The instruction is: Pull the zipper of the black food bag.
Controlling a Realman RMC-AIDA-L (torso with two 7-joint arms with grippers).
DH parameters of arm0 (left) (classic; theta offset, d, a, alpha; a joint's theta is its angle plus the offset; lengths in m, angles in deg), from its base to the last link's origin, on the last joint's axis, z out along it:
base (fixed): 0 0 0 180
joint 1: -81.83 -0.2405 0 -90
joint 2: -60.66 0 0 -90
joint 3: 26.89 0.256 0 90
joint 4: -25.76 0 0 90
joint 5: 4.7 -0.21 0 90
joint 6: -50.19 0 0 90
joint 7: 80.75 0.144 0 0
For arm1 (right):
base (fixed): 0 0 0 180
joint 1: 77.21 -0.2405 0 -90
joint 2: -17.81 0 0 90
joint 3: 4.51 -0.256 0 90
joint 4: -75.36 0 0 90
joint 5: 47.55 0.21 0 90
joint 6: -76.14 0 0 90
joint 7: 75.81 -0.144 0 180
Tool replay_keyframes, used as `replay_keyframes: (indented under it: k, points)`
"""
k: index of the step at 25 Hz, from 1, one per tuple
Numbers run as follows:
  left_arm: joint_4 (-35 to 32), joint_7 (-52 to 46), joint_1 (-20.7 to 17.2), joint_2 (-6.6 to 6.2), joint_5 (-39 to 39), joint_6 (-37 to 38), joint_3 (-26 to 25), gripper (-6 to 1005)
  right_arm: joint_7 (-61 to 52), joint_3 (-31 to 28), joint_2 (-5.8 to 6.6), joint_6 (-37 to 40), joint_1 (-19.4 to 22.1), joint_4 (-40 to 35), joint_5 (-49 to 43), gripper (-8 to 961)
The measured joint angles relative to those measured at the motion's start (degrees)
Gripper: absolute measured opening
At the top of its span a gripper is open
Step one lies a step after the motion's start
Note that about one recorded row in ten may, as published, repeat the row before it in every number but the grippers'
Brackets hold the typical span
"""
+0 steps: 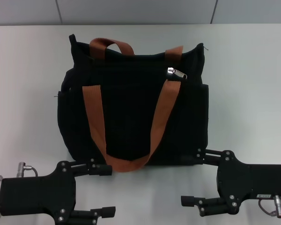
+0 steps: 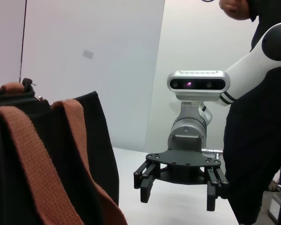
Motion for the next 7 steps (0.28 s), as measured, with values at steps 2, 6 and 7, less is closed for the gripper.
replay_keyframes:
  k: [2, 6, 7]
  points:
    - [-0.01, 0.01, 0.00, -0.04, 0.00, 0.02, -0.08, 798, 0.01, 0.00, 0.00, 0.02, 0.06, 0.00, 0.04, 817]
    - [-0.13, 0.03, 0.00, -0.07, 0.01, 0.21, -0.14, 798, 0.01, 0.00, 0.01, -0.09, 0.10, 0.00, 0.08, 817]
    - [-0.14, 0.04, 0.00, -0.08, 0.00, 0.30, -0.17, 798, 0.01, 0.00, 0.01, -0.09, 0.10, 0.00, 0.08, 817]
